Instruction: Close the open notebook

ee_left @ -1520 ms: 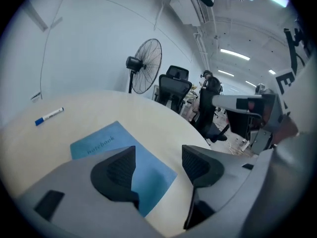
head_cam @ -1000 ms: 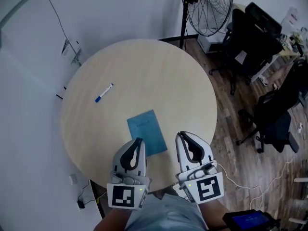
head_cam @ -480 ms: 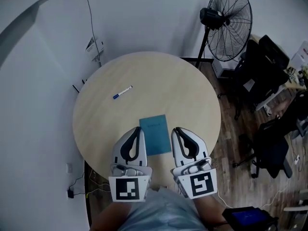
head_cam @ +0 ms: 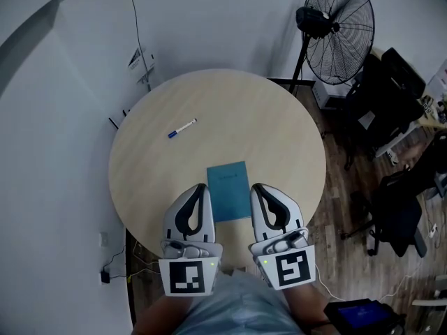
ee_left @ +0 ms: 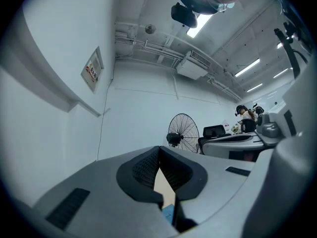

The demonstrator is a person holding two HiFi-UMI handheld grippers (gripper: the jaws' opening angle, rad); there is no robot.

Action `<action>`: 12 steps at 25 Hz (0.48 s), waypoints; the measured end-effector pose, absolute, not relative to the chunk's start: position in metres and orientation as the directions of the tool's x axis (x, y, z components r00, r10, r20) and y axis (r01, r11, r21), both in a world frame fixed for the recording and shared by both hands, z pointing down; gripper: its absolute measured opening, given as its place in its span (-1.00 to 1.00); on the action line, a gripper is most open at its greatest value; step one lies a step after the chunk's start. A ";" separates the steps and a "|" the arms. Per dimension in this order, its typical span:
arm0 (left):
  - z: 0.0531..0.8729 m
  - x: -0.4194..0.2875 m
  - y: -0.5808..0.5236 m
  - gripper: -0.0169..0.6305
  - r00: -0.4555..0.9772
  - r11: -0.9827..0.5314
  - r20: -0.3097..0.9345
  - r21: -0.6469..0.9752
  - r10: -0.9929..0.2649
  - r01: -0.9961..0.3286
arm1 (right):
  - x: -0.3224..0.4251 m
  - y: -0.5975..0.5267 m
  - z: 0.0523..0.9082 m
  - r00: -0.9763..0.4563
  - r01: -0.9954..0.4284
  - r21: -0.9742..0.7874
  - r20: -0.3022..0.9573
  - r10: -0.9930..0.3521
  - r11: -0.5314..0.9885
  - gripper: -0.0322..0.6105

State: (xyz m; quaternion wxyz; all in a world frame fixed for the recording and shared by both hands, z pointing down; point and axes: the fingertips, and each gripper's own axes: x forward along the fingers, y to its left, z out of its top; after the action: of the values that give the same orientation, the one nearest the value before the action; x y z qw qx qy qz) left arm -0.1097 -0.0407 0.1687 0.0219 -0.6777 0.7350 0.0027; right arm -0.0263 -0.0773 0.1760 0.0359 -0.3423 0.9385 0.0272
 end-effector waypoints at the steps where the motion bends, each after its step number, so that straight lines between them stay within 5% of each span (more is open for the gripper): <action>1: 0.169 -0.110 -0.040 -0.89 -0.080 0.081 -0.034 -0.027 -0.996 -0.996 | -0.027 -0.077 0.175 -0.762 -0.645 0.026 -0.089 -0.641 0.764 -0.75; 12: 0.169 -0.111 -0.042 -0.89 -0.077 0.078 -0.024 -0.040 -0.997 -0.996 | -0.028 -0.081 0.174 -0.763 -0.644 0.020 -0.090 -0.640 0.765 -0.75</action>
State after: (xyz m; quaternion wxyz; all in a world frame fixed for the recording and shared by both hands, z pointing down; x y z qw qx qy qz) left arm -0.1111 -0.0424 0.1687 0.0223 -0.6790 0.7338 -0.0067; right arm -0.0281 -0.0806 0.1745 0.0389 -0.3419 0.9386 0.0246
